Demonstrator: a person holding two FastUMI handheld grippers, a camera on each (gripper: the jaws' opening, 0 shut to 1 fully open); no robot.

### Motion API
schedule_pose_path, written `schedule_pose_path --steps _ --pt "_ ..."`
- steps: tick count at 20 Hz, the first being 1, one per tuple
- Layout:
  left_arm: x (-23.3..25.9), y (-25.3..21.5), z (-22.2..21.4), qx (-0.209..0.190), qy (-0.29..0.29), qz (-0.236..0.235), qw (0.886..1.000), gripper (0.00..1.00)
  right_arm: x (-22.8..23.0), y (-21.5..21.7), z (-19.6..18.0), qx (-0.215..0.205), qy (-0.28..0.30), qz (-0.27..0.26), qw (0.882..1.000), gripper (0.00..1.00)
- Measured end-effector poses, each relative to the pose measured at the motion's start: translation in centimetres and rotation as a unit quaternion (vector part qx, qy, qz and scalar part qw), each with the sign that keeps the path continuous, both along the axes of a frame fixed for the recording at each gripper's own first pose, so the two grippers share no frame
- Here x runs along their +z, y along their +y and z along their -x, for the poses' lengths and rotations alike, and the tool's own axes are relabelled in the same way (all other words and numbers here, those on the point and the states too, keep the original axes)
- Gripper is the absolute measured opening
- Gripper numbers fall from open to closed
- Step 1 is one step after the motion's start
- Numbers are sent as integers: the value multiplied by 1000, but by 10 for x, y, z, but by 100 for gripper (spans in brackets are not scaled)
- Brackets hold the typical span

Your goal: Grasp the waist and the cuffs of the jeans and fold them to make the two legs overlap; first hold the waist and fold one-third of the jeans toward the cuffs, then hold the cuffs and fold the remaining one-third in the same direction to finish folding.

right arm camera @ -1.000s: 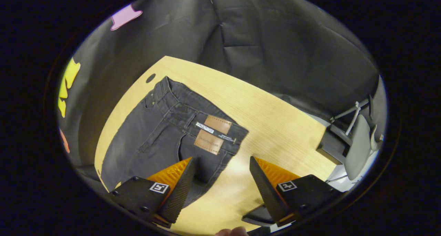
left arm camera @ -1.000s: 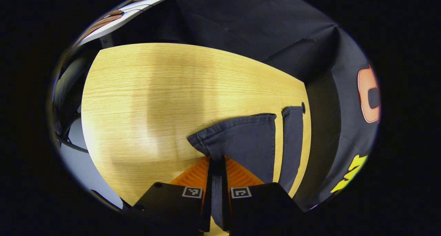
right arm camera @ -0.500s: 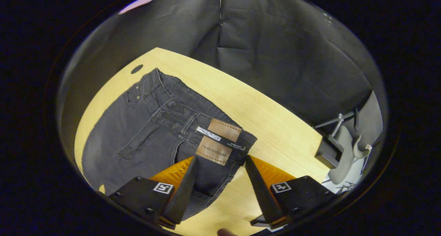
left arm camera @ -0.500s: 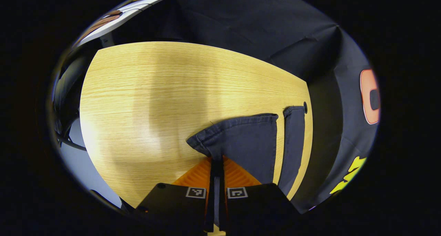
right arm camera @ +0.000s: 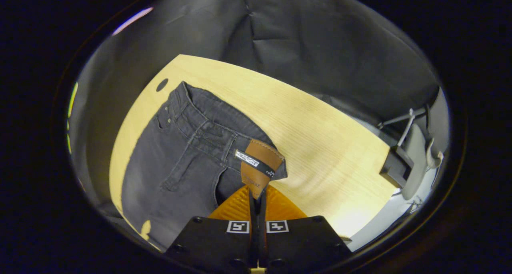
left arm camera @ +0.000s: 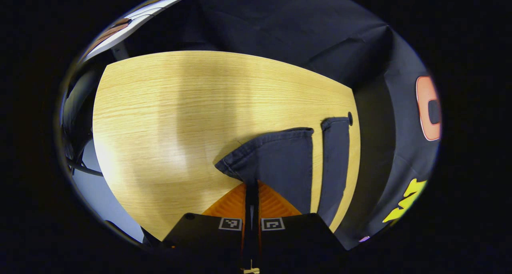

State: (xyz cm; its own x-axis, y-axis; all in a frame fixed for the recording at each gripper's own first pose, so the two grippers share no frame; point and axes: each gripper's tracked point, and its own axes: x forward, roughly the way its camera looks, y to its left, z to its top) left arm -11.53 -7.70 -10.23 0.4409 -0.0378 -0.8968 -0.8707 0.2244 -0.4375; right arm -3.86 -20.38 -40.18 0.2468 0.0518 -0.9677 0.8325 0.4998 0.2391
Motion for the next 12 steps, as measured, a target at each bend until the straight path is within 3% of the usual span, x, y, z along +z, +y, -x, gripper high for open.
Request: schedule_pose_path --steps 5,10,12 --pt "34 -7 -22 20 9 61 998 4 47 6 -24 -12 -43 -75 996 0" --pt "70 -2 -69 53 23 94 994 0 97 11 -77 -17 -92 -133 987 1" --pt "79 -1 -91 68 29 111 991 4 109 10 -100 -29 -102 -158 982 1"
